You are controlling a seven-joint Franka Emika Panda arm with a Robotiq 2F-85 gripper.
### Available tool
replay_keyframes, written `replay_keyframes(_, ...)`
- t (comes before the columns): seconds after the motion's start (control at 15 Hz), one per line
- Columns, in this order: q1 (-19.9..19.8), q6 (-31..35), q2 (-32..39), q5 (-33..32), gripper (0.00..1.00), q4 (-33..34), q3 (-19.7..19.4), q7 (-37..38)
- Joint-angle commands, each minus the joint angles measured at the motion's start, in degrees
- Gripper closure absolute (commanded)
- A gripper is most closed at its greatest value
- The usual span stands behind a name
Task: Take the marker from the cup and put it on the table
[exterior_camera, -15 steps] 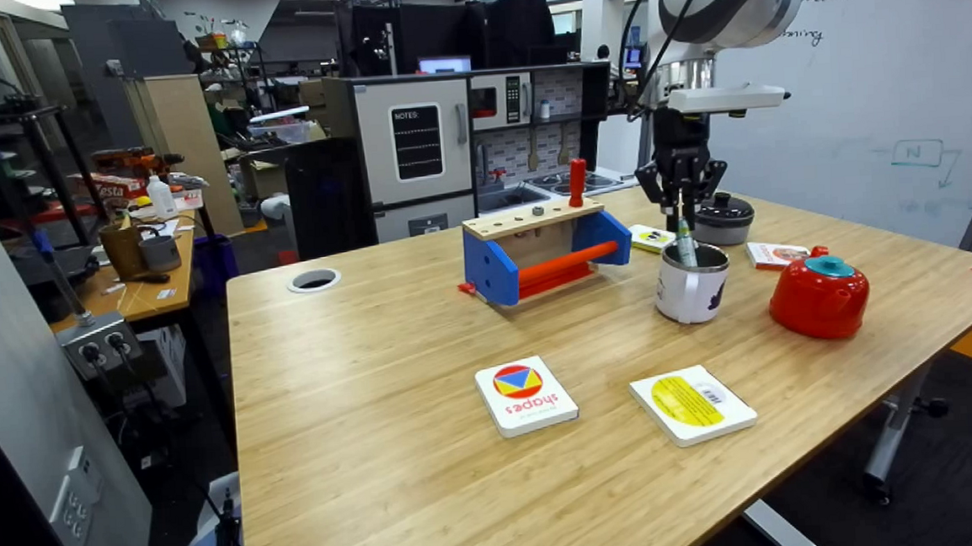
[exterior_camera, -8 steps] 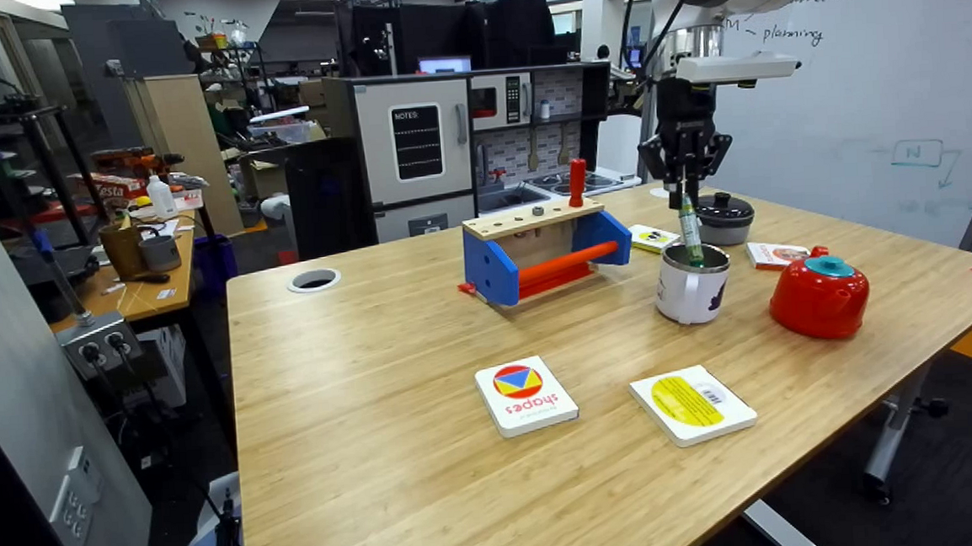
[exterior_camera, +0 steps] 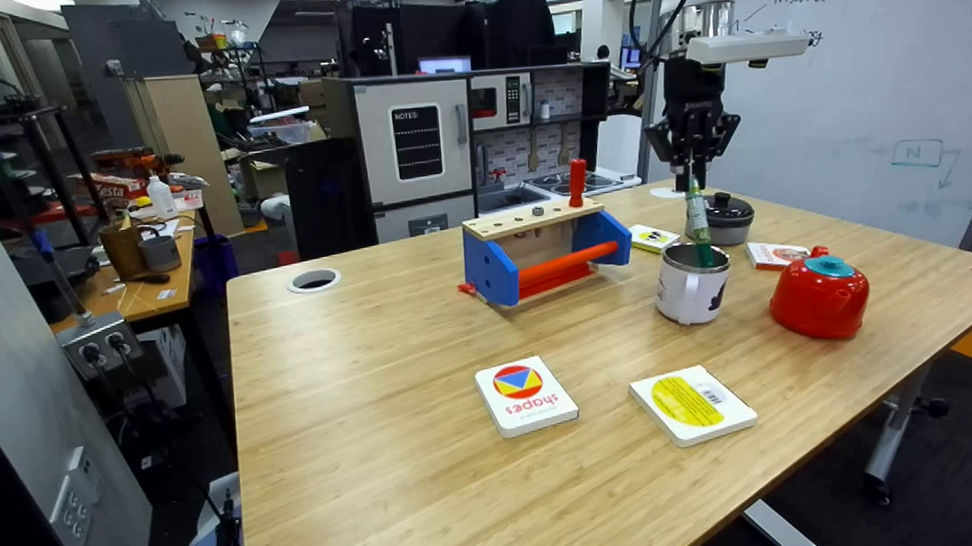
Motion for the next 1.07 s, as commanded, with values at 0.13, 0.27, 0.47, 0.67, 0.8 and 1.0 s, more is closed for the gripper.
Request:
replay_keyframes(0.13,-0.2,1.7,-3.1,-1.5,0.95,-1.9,0.1,-0.5)
replay_keyframes(0.27,-0.2,1.8,-3.9,-1.8,0.95,-1.9,0.2,-0.7)
replay_keyframes(0.47,-0.2,1.6,-5.3,-2.0,0.95,-2.3,0.3,-0.9)
replay_keyframes(0.67,-0.1,1.7,-7.3,-1.7,0.95,-4.5,0.8,-1.6)
replay_keyframes(0.8,0.0,2.0,-9.2,-2.0,0.95,-6.9,1.2,-2.2)
replay_keyframes(1.0,0.1,2.0,-12.4,-2.2,0.95,-11.2,1.8,-3.7)
